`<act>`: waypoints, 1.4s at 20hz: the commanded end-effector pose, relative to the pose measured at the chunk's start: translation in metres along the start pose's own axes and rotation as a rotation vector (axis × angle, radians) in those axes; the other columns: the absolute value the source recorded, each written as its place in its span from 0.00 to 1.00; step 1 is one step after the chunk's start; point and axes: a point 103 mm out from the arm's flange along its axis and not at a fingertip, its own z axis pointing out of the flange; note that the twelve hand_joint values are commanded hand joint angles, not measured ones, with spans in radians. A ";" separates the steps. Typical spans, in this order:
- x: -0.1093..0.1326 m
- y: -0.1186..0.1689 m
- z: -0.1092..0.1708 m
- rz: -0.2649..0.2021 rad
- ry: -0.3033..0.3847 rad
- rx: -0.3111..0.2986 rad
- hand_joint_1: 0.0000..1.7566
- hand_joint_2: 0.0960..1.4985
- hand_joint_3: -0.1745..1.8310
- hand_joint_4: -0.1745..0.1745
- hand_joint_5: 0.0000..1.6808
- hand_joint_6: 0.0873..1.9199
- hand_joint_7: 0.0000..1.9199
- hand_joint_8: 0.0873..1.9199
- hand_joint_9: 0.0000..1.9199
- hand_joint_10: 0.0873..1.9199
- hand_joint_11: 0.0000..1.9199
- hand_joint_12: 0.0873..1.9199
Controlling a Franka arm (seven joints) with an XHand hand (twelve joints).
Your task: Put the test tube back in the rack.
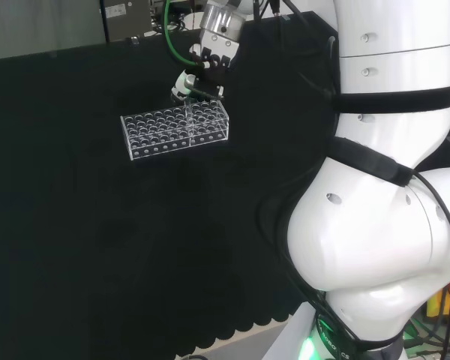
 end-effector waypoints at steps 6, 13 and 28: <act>-0.004 -0.002 0.007 -0.002 -0.010 0.008 0.70 0.37 0.41 0.00 0.85 0.15 0.94 0.13 0.90 0.09 0.67 0.46; -0.006 -0.002 0.014 -0.003 0.003 0.023 0.70 0.37 0.40 0.00 0.85 0.15 0.94 0.12 0.90 0.08 0.66 0.46; -0.004 -0.004 0.005 -0.049 0.095 0.089 0.63 0.35 0.40 0.40 0.44 0.33 0.33 0.45 0.39 0.41 0.28 0.72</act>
